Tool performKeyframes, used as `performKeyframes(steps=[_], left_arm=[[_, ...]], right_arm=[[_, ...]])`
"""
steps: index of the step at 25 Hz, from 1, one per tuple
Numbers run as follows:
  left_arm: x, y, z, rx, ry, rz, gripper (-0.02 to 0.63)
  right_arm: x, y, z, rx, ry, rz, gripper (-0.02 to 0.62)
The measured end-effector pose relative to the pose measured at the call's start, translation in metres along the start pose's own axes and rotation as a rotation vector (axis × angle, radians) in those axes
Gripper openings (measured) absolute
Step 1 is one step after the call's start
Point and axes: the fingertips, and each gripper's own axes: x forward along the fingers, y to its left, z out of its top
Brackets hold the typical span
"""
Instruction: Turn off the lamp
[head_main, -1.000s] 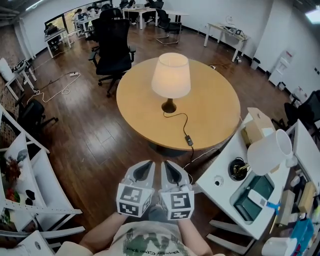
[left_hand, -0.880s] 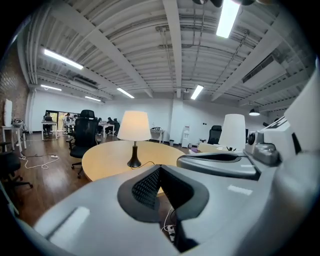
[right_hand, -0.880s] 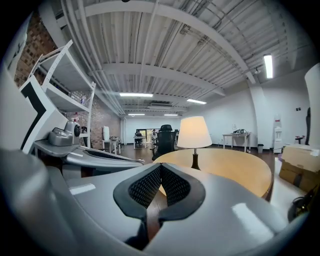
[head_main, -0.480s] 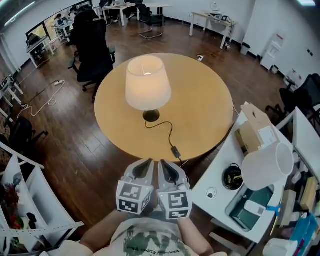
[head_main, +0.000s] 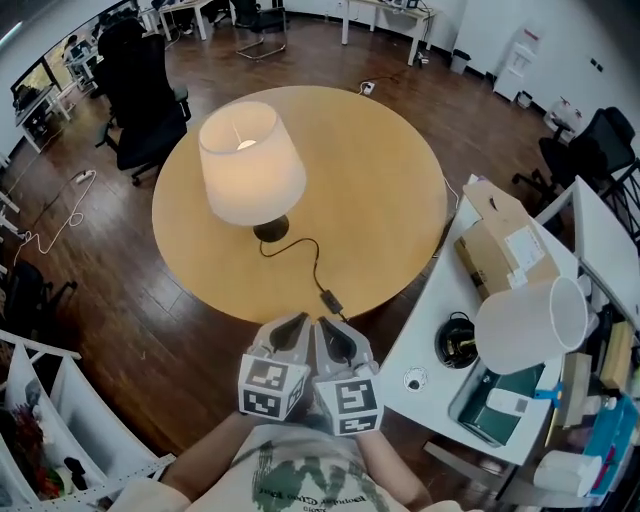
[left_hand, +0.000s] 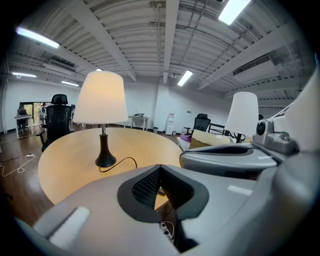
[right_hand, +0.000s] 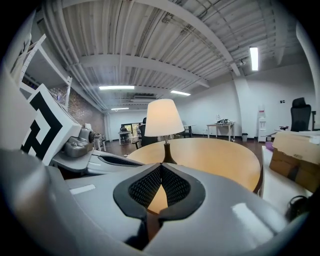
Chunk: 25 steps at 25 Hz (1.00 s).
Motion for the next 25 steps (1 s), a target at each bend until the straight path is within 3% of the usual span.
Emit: performKeyframes(steps=[8, 15, 25], left_arm=[[0.050, 0.001, -0.013, 0.059, 0.070, -0.170, 0.003], [0.089, 0.000, -0.032, 0.162, 0.173, -0.297, 0.003], [0.129, 0.006, -0.069, 0.250, 0.305, -0.338, 0.037]], right_arm=[[0.022, -0.035, -0.016, 0.045, 0.053, -0.161, 0.000], [0.027, -0.070, -0.035, 0.113, 0.118, -0.326, 0.000], [0.028, -0.086, -0.057, 0.173, 0.177, -0.417, 0.000]])
